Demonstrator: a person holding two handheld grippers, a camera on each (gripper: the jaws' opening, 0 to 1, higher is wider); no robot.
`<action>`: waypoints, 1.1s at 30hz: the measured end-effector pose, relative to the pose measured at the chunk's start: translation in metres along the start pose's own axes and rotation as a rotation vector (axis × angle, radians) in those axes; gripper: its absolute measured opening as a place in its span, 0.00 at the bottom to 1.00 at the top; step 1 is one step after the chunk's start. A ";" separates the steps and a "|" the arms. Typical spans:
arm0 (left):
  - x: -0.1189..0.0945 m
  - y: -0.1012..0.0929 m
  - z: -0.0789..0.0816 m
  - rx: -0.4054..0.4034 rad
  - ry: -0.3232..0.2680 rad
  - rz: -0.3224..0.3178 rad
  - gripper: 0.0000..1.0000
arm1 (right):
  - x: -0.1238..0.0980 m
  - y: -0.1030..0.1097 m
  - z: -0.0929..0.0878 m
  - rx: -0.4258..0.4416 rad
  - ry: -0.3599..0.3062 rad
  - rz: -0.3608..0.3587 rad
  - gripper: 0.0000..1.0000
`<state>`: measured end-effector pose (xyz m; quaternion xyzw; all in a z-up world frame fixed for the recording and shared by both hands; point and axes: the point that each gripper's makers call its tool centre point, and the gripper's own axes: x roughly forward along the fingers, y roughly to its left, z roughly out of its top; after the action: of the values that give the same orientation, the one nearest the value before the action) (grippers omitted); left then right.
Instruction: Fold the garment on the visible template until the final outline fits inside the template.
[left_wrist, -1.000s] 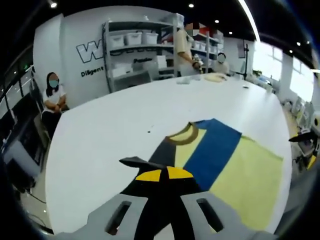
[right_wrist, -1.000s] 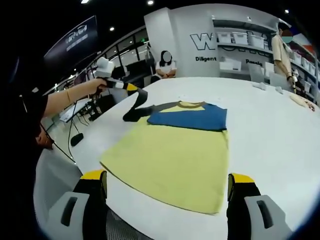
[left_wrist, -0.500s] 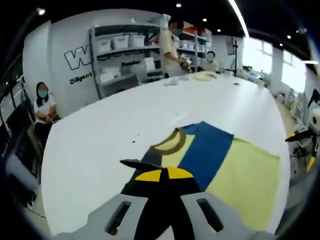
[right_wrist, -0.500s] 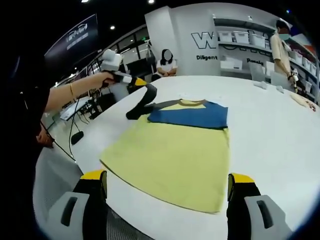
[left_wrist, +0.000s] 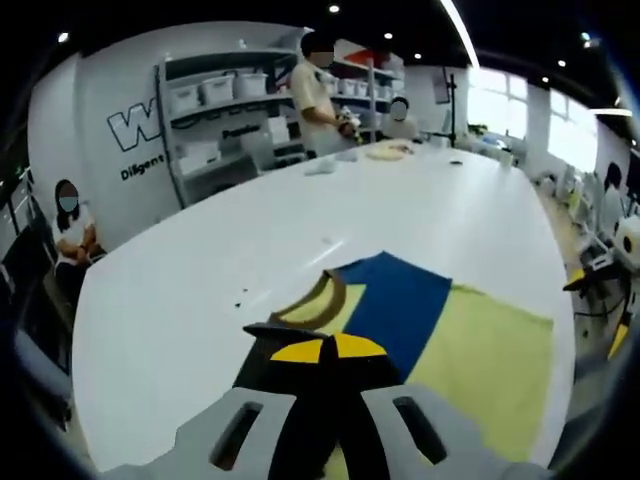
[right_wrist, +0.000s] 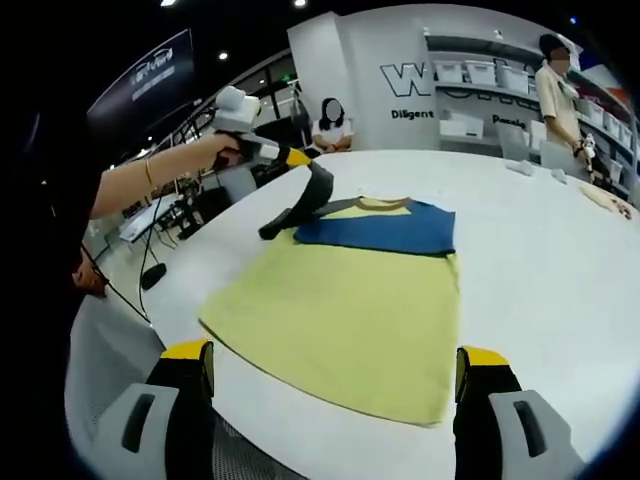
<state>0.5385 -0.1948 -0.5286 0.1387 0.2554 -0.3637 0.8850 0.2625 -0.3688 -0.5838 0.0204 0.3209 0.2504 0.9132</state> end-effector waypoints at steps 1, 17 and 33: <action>0.002 -0.003 0.003 0.004 -0.003 -0.007 0.00 | -0.001 -0.001 -0.001 0.001 0.001 -0.003 0.99; 0.022 -0.034 0.024 0.051 -0.011 -0.053 0.00 | -0.003 -0.005 -0.006 0.019 0.004 -0.015 0.99; 0.046 -0.072 0.044 0.085 -0.030 -0.110 0.00 | -0.005 -0.009 -0.013 0.031 0.015 -0.019 0.99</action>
<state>0.5302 -0.2906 -0.5220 0.1566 0.2336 -0.4242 0.8608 0.2556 -0.3805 -0.5930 0.0296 0.3319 0.2366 0.9127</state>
